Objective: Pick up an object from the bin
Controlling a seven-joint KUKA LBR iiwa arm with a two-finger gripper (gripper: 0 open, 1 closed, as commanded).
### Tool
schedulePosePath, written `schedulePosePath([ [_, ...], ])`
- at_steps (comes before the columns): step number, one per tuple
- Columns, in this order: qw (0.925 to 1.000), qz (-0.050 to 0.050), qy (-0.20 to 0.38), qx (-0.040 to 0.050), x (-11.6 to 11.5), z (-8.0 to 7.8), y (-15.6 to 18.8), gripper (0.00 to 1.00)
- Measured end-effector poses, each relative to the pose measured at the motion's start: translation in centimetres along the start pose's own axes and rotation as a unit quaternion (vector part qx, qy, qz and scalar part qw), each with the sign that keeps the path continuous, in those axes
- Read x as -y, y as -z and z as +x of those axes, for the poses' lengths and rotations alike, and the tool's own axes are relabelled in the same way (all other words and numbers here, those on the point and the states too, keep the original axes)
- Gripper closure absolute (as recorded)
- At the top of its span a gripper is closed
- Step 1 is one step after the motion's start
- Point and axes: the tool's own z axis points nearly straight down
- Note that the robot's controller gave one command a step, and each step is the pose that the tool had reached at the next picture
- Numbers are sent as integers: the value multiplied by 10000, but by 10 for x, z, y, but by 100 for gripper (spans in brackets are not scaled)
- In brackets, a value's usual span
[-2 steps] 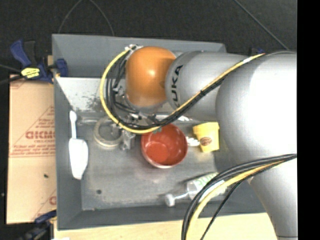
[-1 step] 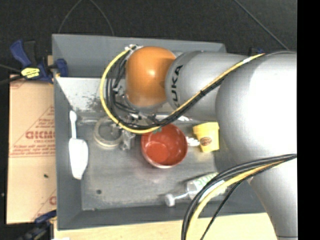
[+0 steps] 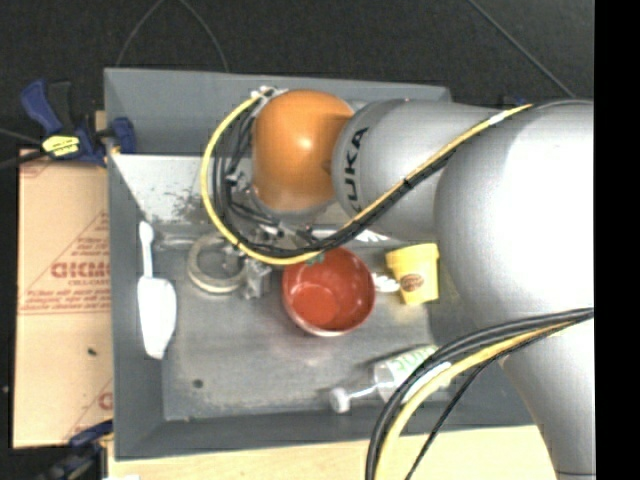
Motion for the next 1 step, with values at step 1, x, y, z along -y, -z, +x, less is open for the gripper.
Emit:
schedulePosePath([
  [1, 10000, -3, -10, 9, 0, 0, 16, 100],
])
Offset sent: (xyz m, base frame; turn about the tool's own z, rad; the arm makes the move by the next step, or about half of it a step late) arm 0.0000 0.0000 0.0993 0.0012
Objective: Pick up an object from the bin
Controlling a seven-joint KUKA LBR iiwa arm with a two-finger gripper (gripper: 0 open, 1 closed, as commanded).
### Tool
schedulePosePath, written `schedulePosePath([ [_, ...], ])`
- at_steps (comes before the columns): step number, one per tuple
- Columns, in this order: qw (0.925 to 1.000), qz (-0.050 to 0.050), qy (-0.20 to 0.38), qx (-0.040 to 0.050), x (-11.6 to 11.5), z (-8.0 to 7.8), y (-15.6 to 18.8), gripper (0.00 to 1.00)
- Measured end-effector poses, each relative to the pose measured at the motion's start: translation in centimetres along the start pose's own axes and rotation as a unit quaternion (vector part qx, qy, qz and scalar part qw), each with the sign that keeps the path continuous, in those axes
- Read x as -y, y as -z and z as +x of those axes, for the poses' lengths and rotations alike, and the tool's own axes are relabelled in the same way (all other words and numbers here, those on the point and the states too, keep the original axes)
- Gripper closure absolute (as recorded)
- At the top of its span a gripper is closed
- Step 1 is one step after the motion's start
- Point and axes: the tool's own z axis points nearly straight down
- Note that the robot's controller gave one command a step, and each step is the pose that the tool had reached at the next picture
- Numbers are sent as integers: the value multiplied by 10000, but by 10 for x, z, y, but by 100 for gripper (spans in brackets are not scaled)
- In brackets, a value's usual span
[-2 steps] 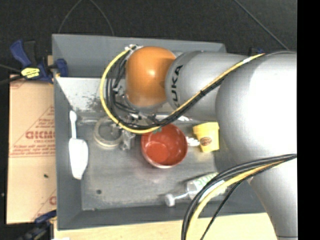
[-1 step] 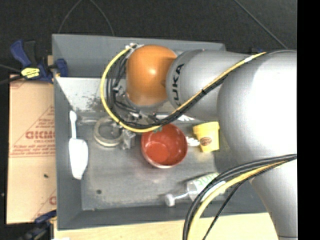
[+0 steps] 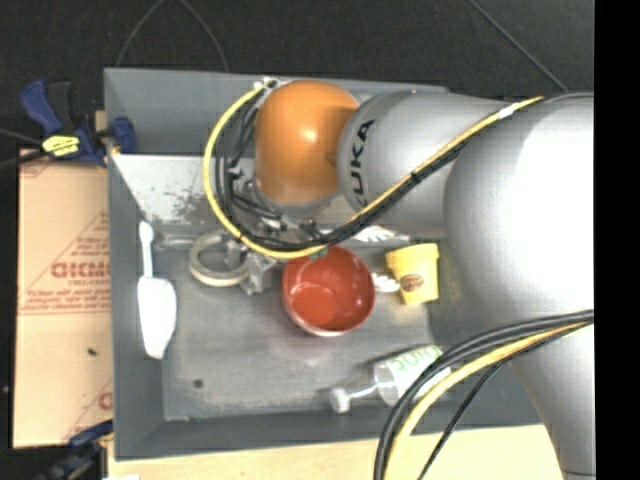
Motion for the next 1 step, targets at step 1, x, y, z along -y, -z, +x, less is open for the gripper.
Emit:
schedulePosePath([
  [1, 10000, -6, -7, -31, 0, 1, 33, 100],
])
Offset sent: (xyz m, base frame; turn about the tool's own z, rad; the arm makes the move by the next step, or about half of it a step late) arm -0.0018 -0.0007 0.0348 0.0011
